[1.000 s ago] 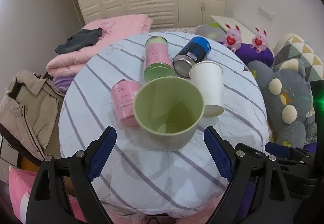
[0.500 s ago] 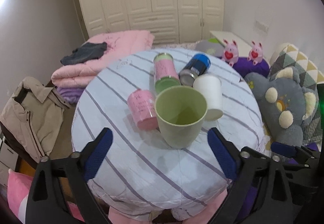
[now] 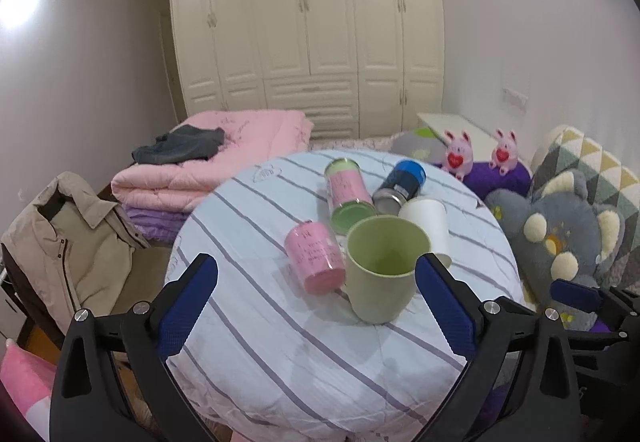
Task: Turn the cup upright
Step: 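Open the left gripper and withdraw it from the green cup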
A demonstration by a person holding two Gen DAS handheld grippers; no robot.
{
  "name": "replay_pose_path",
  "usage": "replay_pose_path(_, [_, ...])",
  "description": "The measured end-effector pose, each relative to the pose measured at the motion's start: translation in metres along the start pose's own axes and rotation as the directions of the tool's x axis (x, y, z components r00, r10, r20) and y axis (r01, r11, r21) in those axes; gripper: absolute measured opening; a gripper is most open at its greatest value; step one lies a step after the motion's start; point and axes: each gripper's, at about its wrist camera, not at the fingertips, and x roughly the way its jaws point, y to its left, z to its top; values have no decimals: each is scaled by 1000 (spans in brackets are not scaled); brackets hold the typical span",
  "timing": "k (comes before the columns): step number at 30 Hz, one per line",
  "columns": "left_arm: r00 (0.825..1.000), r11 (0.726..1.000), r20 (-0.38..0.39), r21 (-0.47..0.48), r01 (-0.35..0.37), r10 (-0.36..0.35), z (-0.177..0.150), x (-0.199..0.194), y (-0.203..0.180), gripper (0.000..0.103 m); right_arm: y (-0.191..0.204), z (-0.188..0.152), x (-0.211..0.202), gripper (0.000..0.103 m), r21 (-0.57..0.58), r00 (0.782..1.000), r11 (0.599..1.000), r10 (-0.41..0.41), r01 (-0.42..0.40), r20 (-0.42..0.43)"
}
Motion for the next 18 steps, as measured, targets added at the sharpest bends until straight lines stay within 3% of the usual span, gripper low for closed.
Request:
replay_pose_path(4, [998,1000,59,-7,22,-21,-4,-5,9,100,3,-2,-6,83,5,998,1000,-16,16,62])
replay_pose_path(14, [995,999,91,15,38,-39,-18,2,18,100,7,-12,-4,86,53,984,998,18,-28,176])
replay_pose_path(18, [993,999,109,20,33,-35,-25,5,21,101,14,-16,-3,86,39,973,999,-1,-8,229])
